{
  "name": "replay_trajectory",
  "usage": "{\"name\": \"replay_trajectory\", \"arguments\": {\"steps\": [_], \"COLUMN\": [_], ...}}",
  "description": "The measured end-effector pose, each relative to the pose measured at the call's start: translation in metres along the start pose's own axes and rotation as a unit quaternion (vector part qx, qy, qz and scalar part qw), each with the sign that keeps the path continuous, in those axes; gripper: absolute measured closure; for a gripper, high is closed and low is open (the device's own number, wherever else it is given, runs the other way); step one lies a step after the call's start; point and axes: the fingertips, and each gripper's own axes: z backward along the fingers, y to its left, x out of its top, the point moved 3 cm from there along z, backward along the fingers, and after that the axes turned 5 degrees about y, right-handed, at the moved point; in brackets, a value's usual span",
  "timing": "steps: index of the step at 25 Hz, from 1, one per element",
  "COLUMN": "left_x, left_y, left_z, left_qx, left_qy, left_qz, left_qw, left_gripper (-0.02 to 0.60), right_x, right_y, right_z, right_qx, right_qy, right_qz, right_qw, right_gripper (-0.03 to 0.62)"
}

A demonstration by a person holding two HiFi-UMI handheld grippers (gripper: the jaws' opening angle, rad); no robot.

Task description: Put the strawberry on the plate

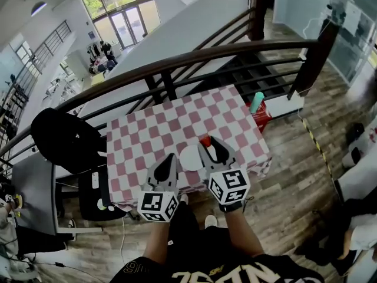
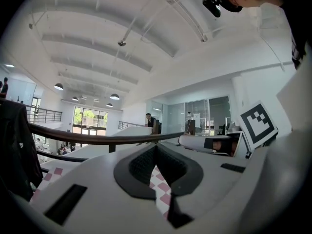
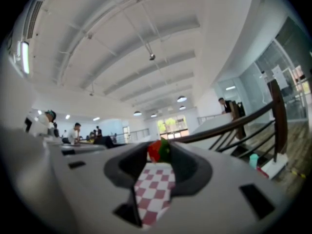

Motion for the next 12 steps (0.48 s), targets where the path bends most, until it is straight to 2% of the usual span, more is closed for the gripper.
{"name": "replay_trajectory", "arguments": {"steps": [5,9,12], "left_x": [-0.028,-0.043,-0.055], "left_y": [0.023,0.025,0.042], "left_z": [-0.032,-0.068,-0.073], "left_qx": [0.002,0.006,-0.001], "left_qy": [0.027,0.043,0.058], "left_qz": [0.009,0.030,0.046], "left_qw": [0.9996,0.9986,0.9973], "left_gripper": [0.572,0.572,0.572], "right_x": [-0.032,-0.043,-0.054], "right_y": [-0.024,-0.056,-0.045], "right_z": [-0.031,-0.050,-0.066], "right_qx": [-0.002,0.006,0.015], "right_qy": [0.045,0.077,0.103], "right_qz": [-0.006,-0.003,0.010], "right_qw": [0.999,0.997,0.995], "right_gripper": [0.441,0.441,0.441]}}
